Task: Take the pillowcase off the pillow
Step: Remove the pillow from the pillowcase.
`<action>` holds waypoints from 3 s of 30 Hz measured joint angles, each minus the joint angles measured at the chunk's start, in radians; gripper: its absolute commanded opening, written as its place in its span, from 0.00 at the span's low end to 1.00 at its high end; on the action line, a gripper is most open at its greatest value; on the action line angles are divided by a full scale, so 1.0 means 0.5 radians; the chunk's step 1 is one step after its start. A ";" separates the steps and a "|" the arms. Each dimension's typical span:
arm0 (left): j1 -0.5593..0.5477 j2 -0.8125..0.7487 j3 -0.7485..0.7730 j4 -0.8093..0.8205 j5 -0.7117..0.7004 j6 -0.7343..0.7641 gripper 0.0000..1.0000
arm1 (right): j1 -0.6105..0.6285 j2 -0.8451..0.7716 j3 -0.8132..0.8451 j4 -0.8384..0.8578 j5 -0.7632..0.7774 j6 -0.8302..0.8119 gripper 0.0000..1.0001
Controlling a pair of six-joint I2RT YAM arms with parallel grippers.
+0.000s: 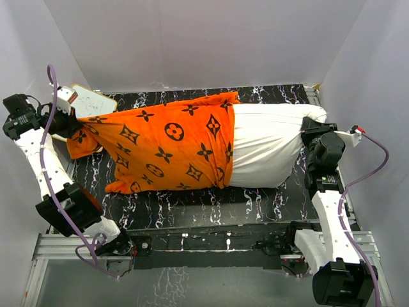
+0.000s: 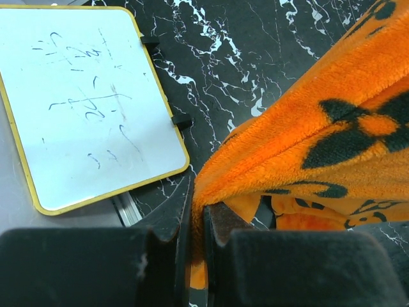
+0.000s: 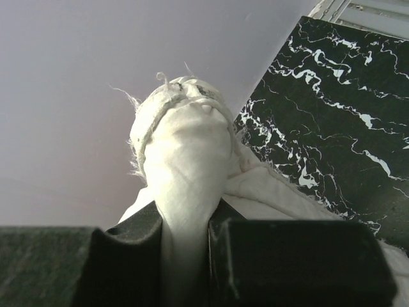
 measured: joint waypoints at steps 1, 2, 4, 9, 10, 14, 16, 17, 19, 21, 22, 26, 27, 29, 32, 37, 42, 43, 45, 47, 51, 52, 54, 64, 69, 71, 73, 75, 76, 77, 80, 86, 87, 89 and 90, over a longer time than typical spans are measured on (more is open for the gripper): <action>0.001 0.000 0.000 0.000 -0.002 -0.005 0.00 | -0.001 0.004 0.000 0.000 0.007 0.002 0.08; 0.001 0.001 0.000 0.001 -0.004 -0.008 0.00 | -0.001 0.008 0.000 0.000 0.015 0.002 0.08; 0.001 0.008 0.005 0.003 -0.014 -0.022 0.00 | -0.001 0.021 0.000 0.001 0.030 0.002 0.08; 0.006 0.095 0.107 -0.037 0.023 -0.040 0.00 | -0.007 0.075 0.003 0.014 0.041 0.011 0.08; 0.001 0.095 0.107 -0.056 0.029 -0.046 0.15 | -0.016 0.095 0.008 0.016 0.040 0.015 0.08; -0.321 0.030 0.022 0.029 -0.220 -0.027 0.96 | -0.076 0.202 0.050 0.007 0.146 -0.042 0.08; -0.543 -0.003 -0.067 0.085 -0.301 -0.009 0.97 | -0.130 0.242 0.060 0.015 0.304 -0.125 0.08; -0.652 -0.011 -0.111 0.076 -0.331 -0.001 0.97 | -0.152 0.259 0.062 0.031 0.411 -0.191 0.08; -0.836 -0.010 -0.186 0.037 -0.359 0.039 0.97 | -0.173 0.288 0.077 0.079 0.618 -0.343 0.08; -0.945 -0.011 -0.275 -0.011 -0.369 0.092 0.97 | -0.171 0.323 0.096 0.112 0.738 -0.462 0.08; -0.978 -0.020 -0.340 -0.037 -0.372 0.133 0.97 | -0.171 0.347 0.112 0.114 0.784 -0.516 0.08; -1.081 -0.208 -0.766 -0.077 -0.408 0.288 0.97 | -0.158 0.459 0.176 0.111 0.843 -0.640 0.08; -1.128 -0.296 -0.894 -0.078 -0.429 0.321 0.97 | -0.154 0.471 0.178 0.118 0.839 -0.655 0.08; -1.238 -0.433 -1.070 -0.054 -0.457 0.359 0.97 | -0.148 0.484 0.177 0.134 0.820 -0.694 0.08; -1.398 -0.526 -1.207 0.049 -0.500 0.394 0.97 | -0.145 0.496 0.177 0.161 0.786 -0.745 0.08; -1.547 -0.375 -1.272 0.354 -0.584 0.401 0.96 | -0.146 0.563 0.197 0.196 0.716 -0.834 0.08; -1.653 -0.109 -1.347 0.632 -0.588 0.342 0.83 | -0.145 0.654 0.246 0.203 0.646 -0.906 0.08; -1.659 -0.042 -1.353 0.681 -0.589 0.333 0.82 | -0.146 0.663 0.246 0.204 0.633 -0.911 0.08; -1.659 0.090 -1.359 0.797 -0.599 0.309 0.76 | -0.146 0.680 0.246 0.215 0.591 -0.925 0.08; -1.659 0.183 -1.359 0.912 -0.616 0.272 0.67 | -0.146 0.694 0.246 0.226 0.532 -0.949 0.08; -1.659 0.300 -1.359 1.157 -0.689 0.184 0.30 | -0.147 0.814 0.298 0.233 0.336 -0.977 0.82; -1.659 0.318 -1.357 1.197 -0.701 0.163 0.08 | -0.147 0.866 0.330 0.233 0.261 -0.970 0.96; -1.659 0.342 -1.352 1.229 -0.718 0.120 0.00 | -0.147 0.951 0.378 0.231 0.104 -0.967 0.98; -1.657 0.020 -1.117 0.853 -0.653 -0.116 0.00 | -0.129 0.567 0.368 -0.153 -0.145 -0.972 0.98; -1.658 -0.134 -0.597 0.559 -0.580 -0.304 0.00 | -0.098 0.423 0.357 -0.352 -0.146 -0.961 0.98; -1.658 -0.134 -0.397 0.439 -0.574 -0.359 0.00 | -0.094 0.502 0.372 -0.400 -0.145 -0.961 0.98; -1.654 -0.134 -0.234 0.342 -0.575 -0.407 0.00 | -0.092 0.646 0.462 -0.504 -0.142 -0.961 0.98; -1.654 -0.134 -0.055 0.253 -0.581 -0.459 0.00 | -0.079 0.814 0.607 -0.620 -0.110 -0.949 0.98; -1.654 -0.130 0.036 0.220 -0.583 -0.488 0.00 | -0.051 0.879 0.678 -0.665 -0.062 -0.938 0.98; -1.654 -0.125 0.131 0.192 -0.585 -0.519 0.00 | 0.006 0.918 0.720 -0.676 0.009 -0.934 0.98; -1.654 -0.063 0.452 0.146 -0.584 -0.620 0.00 | 0.332 0.937 0.806 -0.719 0.259 -0.980 0.98; -1.654 0.190 1.055 0.152 -0.626 -0.745 0.00 | 0.565 1.051 1.248 -0.986 0.504 -1.009 0.98; -1.655 0.206 1.083 0.181 -0.642 -0.755 0.00 | 0.562 1.003 1.234 -1.012 0.504 -1.006 0.98; -1.656 0.217 1.099 0.249 -0.686 -0.770 0.00 | 0.559 0.800 1.101 -1.045 0.462 -1.005 0.98; -1.660 0.221 1.104 0.282 -0.706 -0.773 0.00 | 0.562 0.657 0.999 -1.052 0.423 -1.003 0.98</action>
